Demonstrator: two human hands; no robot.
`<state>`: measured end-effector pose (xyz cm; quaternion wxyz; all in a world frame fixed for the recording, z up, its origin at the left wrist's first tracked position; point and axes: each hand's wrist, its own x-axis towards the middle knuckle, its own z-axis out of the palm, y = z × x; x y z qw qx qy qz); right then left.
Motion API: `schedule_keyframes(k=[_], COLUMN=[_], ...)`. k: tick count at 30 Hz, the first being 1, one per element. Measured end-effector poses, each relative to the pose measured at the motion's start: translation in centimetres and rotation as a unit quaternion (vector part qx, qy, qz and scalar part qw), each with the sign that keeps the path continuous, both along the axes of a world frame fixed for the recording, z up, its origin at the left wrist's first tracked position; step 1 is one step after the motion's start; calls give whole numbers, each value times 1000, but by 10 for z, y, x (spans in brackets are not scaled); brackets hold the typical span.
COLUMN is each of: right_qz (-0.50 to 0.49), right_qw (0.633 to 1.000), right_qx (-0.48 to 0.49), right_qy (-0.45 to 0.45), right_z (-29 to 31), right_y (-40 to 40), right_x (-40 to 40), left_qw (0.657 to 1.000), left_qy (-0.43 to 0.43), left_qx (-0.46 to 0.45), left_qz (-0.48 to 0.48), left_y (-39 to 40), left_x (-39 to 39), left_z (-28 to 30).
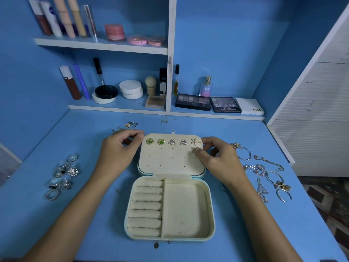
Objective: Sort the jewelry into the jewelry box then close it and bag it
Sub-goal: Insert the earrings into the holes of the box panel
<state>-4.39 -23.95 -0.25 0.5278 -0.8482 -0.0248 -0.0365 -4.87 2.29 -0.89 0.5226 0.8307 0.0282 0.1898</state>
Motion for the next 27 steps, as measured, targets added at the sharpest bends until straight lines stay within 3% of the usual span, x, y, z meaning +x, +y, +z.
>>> schedule_keyframes(k=[9,17,27], right_qz=[2,0,14], right_qw=[1000,1000,1000], right_qx=[1,12,12], right_qy=[3,7,3], right_z=[0,-3,-4], right_y=[-2,-2,-4], right_x=[0,2,4], left_qw=[977,961,909], left_qy=[0,36,46], left_qx=[208,265,397], left_qz=[-42,-65,-121], left_y=[-2,0,-18], left_x=[83,129,141], left_z=[13,3,13])
